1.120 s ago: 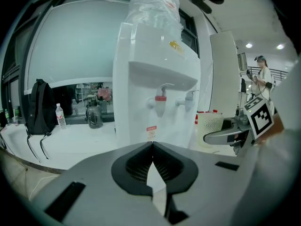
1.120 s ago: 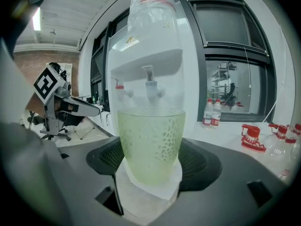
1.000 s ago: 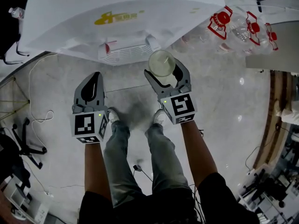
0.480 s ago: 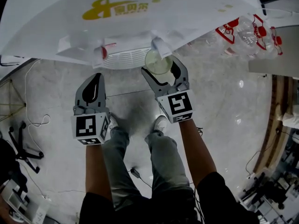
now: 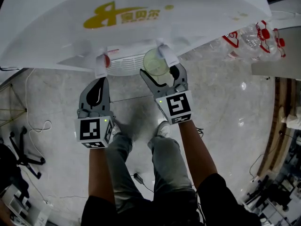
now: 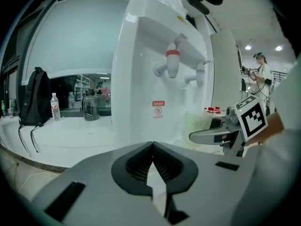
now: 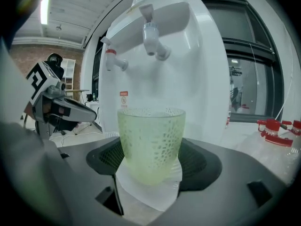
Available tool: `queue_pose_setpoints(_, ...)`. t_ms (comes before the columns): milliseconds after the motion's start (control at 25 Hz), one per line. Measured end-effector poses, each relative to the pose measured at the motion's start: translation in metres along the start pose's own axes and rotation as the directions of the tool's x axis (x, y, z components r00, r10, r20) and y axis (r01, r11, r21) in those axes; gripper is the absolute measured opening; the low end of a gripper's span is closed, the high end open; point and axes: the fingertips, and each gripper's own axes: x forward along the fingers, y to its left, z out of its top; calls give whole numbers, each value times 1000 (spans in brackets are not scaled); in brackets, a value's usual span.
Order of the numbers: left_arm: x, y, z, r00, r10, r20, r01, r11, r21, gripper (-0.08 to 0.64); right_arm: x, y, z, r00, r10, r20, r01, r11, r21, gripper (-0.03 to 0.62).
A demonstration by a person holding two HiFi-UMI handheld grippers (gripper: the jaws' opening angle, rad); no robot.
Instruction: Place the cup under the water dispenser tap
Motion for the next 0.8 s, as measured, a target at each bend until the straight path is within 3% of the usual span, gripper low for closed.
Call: queue_pose_setpoints(800,2,1,-7,1000,-5,-20,4,999,-33,11,7,-1,1,1000,0,13,-1,999,34,382)
